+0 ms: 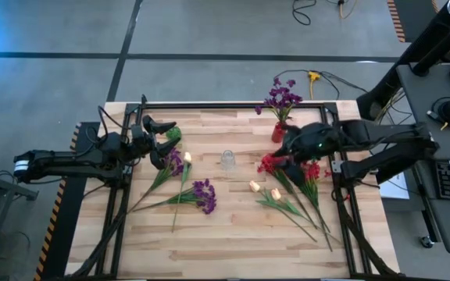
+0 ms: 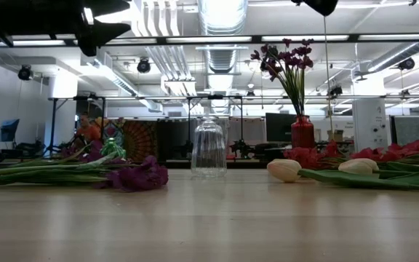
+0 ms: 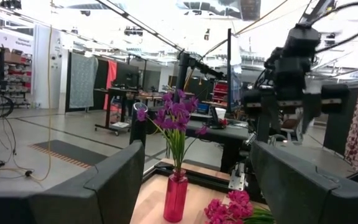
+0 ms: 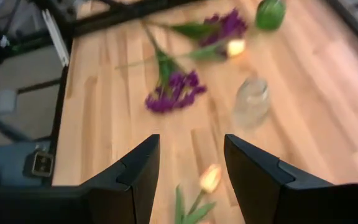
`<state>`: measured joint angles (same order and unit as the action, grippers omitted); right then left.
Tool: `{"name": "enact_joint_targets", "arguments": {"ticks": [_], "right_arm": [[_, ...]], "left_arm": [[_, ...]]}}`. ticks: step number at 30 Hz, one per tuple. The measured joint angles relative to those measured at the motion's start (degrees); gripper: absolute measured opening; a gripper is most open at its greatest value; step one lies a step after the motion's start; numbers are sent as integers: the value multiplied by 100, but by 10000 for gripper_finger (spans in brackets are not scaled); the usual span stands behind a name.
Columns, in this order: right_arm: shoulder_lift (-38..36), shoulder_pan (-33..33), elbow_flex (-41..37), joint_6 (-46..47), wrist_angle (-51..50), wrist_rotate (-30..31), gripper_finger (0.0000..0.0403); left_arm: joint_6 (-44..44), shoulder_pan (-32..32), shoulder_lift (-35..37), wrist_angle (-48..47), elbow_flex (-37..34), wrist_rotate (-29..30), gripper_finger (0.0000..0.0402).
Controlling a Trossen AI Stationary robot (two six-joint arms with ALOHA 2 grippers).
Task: Sort flowers into vase by color
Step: Put the top pink flowers into the green vase
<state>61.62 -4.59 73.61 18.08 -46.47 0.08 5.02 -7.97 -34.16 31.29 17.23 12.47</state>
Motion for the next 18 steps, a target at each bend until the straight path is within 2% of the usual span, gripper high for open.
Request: {"name": "enact_joint_targets", "arguments": {"ticks": [7,11,14,18], "right_arm": [[310,-387,8,521,-794,-4,171],[469,-542,8,788,-1075,-2,171],[549,-633,8,762,-1090,-1,171],[610,-668,8,607,-1092,-1,171]], "left_arm": [[2,4,-151,-27,29,-166,276],[147,103,-422,-181,312,-324,276],[476,329,-709,-1160,719,-358,276],[1631,751,-1163,-3449,1548,-238,276]]}}
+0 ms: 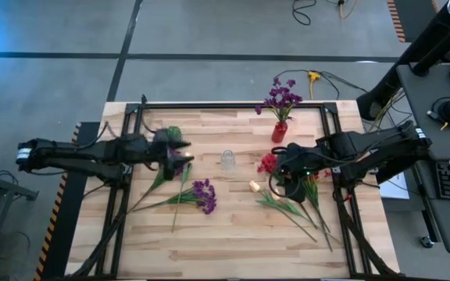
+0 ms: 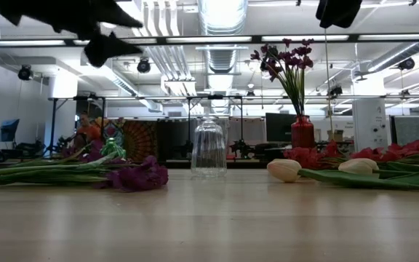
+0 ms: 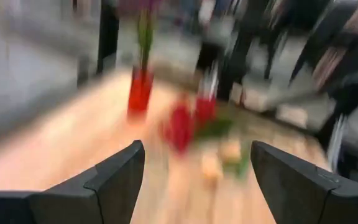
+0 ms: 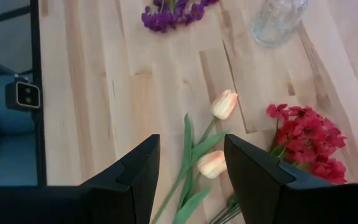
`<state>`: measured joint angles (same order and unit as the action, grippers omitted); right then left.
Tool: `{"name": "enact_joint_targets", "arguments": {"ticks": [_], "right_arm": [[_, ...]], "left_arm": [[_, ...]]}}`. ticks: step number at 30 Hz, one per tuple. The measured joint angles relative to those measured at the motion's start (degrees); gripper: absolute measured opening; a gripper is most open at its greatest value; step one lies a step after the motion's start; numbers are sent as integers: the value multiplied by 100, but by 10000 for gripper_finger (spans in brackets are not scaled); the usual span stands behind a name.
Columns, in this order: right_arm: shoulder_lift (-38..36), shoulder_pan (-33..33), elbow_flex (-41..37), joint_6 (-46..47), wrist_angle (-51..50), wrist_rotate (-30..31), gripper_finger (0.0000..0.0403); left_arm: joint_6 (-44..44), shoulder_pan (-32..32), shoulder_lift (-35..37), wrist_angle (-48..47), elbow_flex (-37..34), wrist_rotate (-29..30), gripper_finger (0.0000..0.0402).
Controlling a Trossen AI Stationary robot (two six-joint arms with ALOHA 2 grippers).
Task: Sort flowers into vase by color
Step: Put the top pink flowers into the green vase
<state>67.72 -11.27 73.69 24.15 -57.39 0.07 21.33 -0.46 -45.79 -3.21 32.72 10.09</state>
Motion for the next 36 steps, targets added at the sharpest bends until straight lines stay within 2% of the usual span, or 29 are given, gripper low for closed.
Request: {"name": "enact_joint_targets", "arguments": {"ticks": [3,6,11,16,21,36], "right_arm": [[0,2,0,-235,3,10,171],[-10,2,2,-391,23,12,171],[-15,2,2,-482,29,104,171],[-13,2,2,-623,48,147,171],[-13,2,2,-709,55,147,171],[-13,2,2,-723,73,153,171]], "left_arm": [[720,514,-463,-1589,527,369,274],[1640,1011,-925,-2745,979,836,272],[2977,1562,-1629,-3939,1340,992,272],[3590,1669,-2198,-3996,1264,538,272],[3874,1567,-2747,-4001,1136,537,271],[3835,1179,-3987,-3802,1149,649,271]]}}
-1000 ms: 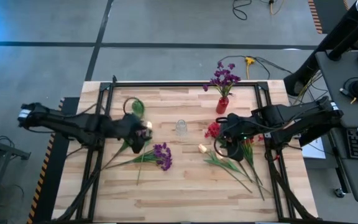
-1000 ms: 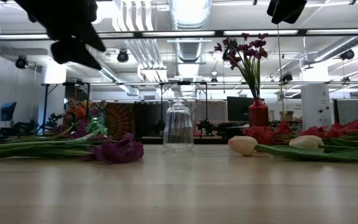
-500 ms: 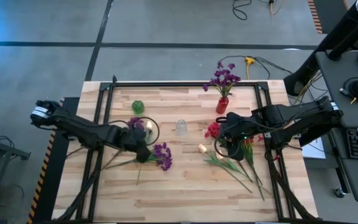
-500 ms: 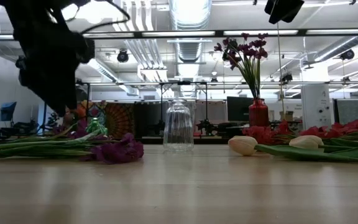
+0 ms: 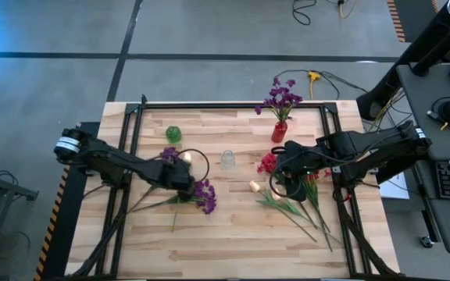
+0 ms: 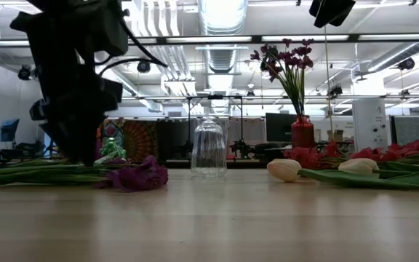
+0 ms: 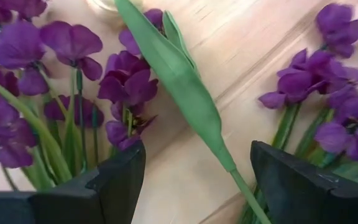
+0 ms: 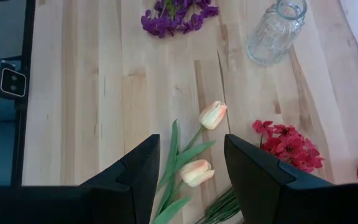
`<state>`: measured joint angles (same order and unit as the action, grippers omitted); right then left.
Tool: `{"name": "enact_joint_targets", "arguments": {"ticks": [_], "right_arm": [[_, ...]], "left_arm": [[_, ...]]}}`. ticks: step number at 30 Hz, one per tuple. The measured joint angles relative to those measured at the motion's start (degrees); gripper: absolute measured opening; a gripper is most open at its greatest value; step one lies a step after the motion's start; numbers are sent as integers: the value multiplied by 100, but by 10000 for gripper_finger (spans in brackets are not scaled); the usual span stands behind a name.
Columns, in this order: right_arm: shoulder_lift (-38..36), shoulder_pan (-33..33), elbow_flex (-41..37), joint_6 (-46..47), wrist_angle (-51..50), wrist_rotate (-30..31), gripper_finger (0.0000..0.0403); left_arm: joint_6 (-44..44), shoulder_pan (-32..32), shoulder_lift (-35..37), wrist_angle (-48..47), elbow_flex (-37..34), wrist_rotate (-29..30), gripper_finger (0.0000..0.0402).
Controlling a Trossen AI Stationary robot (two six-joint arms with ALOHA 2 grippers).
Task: Sort flowers into vase by color
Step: Put the top pink flowers into the green vase
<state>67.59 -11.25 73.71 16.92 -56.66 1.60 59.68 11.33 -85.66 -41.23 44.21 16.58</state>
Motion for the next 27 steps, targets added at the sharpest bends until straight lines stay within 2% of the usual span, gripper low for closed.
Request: {"name": "enact_joint_targets", "arguments": {"ticks": [9,27], "right_arm": [[0,0,0,-1,37,5,171],[0,0,0,-45,41,8,171]], "left_arm": [[0,-17,-354,172,2,-1,249],[-67,-31,-376,170,2,-2,108]]}}
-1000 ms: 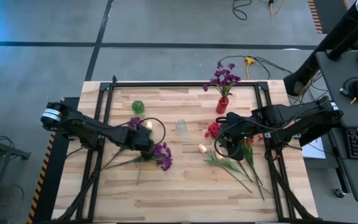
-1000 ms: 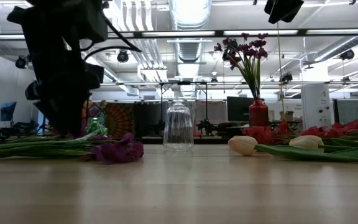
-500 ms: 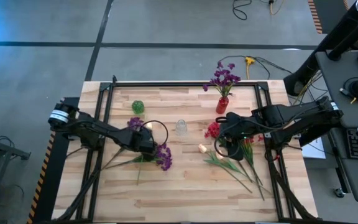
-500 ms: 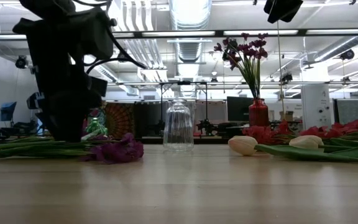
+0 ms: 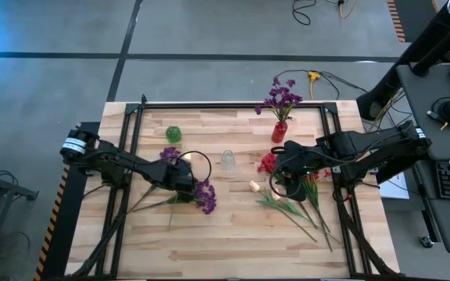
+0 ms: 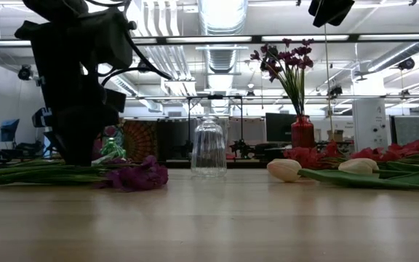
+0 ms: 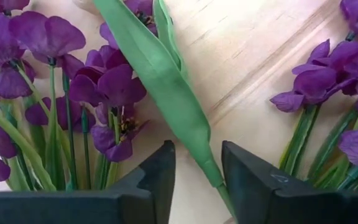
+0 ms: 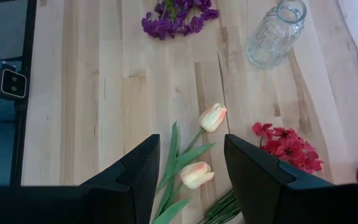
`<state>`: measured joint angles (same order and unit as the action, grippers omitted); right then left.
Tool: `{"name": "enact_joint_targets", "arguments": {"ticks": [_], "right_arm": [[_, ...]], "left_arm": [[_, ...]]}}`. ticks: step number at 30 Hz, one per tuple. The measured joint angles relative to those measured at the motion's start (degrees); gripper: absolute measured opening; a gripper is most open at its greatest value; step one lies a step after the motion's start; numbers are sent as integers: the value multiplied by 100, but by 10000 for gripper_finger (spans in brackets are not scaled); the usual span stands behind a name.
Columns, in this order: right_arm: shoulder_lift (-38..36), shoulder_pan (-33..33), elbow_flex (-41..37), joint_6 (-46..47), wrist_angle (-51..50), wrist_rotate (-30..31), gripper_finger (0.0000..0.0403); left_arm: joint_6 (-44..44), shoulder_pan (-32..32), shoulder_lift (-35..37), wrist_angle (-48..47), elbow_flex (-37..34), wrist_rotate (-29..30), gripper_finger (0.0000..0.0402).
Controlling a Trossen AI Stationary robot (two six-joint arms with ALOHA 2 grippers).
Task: Sort flowers into vase by color
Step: Put the top pink flowers into the green vase
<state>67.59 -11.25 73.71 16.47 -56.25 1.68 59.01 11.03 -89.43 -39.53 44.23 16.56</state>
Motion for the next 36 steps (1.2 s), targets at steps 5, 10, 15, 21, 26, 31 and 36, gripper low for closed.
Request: {"name": "enact_joint_targets", "arguments": {"ticks": [5,10,15,21,26,31,36], "right_arm": [[0,0,0,0,0,1,171],[0,0,0,-1,0,1,171],[0,0,0,0,0,1,171],[0,0,0,-22,0,1,171],[0,2,0,-24,0,1,171],[0,1,0,-95,-2,0,171],[0,1,0,-226,-2,-1,171]], "left_arm": [[-1,0,0,-4,0,0,78],[-52,0,0,-10,0,-16,55],[-166,0,44,-22,0,-111,31],[-288,0,327,-84,0,-160,5],[-437,4,820,-188,0,-166,4],[-848,28,1572,-87,0,-136,3],[-1641,44,2461,405,-2,171,2]]}}
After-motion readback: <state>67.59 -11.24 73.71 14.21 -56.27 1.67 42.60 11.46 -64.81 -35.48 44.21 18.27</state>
